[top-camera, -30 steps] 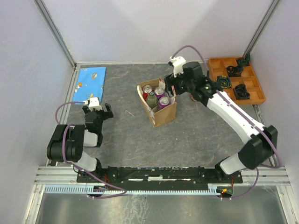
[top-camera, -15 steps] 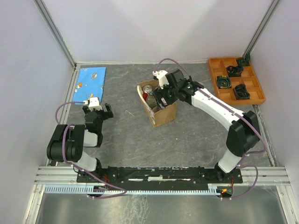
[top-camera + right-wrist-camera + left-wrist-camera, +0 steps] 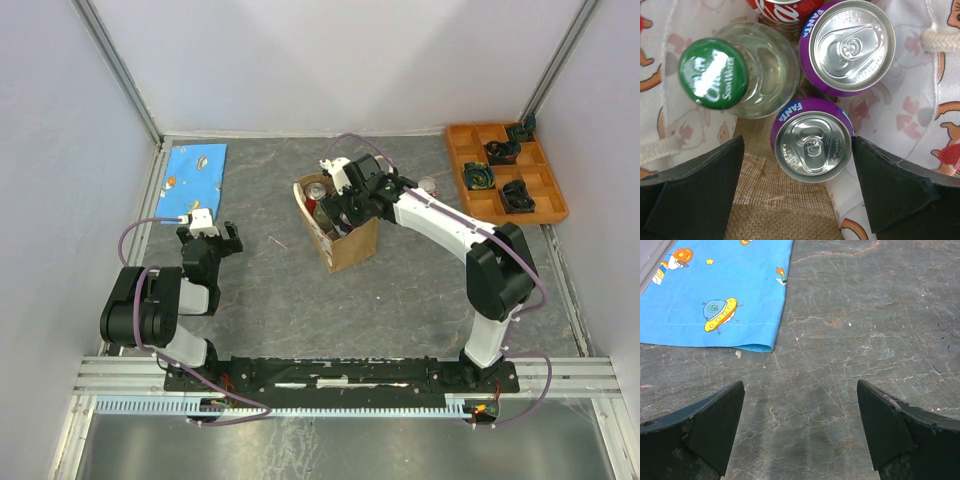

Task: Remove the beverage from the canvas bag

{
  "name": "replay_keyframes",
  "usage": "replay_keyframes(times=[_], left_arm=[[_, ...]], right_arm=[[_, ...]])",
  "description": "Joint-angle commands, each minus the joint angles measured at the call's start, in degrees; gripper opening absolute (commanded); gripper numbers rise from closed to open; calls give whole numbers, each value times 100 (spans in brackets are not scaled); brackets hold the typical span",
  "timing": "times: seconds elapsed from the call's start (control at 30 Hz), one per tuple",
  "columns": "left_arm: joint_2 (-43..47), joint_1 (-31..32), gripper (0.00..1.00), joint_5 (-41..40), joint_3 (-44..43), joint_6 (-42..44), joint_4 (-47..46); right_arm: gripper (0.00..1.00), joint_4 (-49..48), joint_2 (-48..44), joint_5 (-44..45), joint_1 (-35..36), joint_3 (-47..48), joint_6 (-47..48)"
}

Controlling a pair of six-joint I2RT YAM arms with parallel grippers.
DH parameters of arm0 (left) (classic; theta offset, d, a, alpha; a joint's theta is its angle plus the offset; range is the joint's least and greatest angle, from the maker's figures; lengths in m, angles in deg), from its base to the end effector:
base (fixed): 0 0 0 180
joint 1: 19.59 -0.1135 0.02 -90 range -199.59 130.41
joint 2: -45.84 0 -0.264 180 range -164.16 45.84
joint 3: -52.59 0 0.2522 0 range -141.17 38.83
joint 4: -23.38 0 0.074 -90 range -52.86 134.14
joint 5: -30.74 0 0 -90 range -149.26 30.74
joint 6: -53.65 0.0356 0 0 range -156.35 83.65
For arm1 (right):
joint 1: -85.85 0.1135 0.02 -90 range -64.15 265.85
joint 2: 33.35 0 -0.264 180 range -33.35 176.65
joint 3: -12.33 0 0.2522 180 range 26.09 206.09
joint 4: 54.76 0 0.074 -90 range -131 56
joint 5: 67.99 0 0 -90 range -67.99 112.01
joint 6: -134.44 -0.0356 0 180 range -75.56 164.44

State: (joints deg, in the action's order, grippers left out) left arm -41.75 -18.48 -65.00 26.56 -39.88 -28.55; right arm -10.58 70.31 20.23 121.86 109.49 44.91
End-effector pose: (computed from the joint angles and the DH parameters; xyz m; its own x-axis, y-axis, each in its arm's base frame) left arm 0.2369 -0.0010 0.1372 -0.1621 -0.0581 -0.9851 -0.0895 0.9950 -0.0440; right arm 0.3248 0.2375 0.2567 -0.6208 -0.4614 -0.6338 -0.6087 0.7932 0.0188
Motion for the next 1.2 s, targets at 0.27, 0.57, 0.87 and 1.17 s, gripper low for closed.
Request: replay_keyframes(times=[0.27,0.57,0.87,1.17], left_arm=[[58,21,99,-64,-110,248,-198],[55,21,99,-63,-113,248,-198],[57,24,99,-61,-113,248,-196],[58,21,99,-64,-113,247,-194]], right_arm=[[92,-114,595,555,-20,412,35],[0,74,700,545,-15,466,-73],[0,-31,-210,533,-15,780,-160],[0,-471,-1366,980,-7,1192,-107]])
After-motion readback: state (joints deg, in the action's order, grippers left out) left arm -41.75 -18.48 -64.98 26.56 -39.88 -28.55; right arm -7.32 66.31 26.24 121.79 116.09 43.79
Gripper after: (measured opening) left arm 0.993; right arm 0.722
